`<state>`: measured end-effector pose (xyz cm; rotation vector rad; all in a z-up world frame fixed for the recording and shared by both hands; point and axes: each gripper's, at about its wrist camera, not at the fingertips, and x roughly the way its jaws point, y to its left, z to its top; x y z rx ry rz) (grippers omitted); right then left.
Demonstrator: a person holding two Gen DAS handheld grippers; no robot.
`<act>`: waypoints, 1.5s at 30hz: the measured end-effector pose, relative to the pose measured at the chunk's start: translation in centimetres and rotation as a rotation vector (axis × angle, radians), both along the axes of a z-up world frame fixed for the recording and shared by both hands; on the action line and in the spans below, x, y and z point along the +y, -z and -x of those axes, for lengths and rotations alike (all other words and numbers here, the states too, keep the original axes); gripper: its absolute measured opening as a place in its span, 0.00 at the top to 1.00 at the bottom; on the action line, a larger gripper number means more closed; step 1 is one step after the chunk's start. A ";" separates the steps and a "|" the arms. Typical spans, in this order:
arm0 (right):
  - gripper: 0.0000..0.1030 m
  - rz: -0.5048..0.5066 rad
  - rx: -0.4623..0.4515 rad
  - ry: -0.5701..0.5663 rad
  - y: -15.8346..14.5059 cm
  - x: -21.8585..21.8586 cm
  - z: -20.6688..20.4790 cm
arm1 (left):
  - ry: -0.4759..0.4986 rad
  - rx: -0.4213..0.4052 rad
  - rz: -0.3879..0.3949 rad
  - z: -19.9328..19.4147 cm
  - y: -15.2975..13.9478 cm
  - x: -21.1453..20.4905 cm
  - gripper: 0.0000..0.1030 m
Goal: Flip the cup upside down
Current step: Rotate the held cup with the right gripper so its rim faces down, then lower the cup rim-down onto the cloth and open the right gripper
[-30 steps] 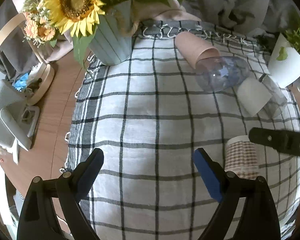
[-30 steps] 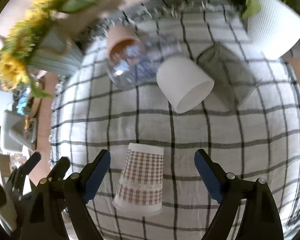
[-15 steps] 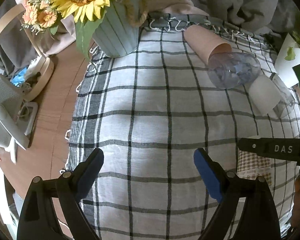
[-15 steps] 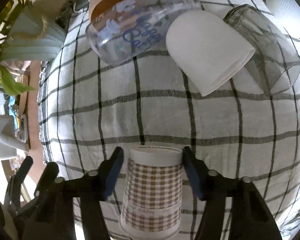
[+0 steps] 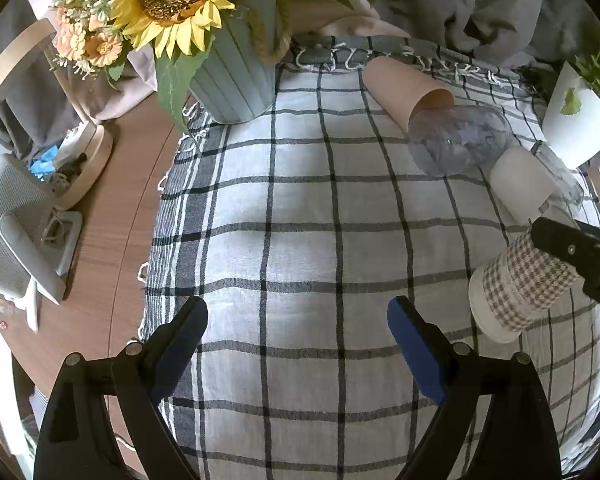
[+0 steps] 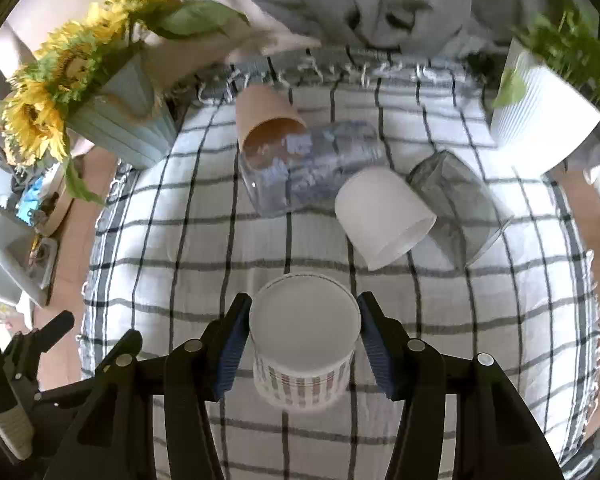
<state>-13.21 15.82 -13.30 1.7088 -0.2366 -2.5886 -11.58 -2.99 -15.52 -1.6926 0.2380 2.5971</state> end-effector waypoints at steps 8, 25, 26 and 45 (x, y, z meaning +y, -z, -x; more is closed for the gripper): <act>0.48 -0.048 0.026 -0.022 0.5 -1.4 -1.1 | -0.005 0.009 0.018 -0.6 0.1 -0.3 0.10; 0.48 -0.126 0.080 -0.092 1.5 -3.7 -4.6 | -0.036 -0.011 0.042 -1.7 1.0 -0.8 0.10; 0.47 -0.123 0.081 -0.090 1.5 -3.7 -4.6 | -0.037 -0.011 0.044 -1.7 1.0 -0.9 0.10; 0.19 -0.028 0.232 0.080 -6.2 -0.2 -11.2 | -0.008 0.192 -0.007 -5.5 -6.7 0.0 0.05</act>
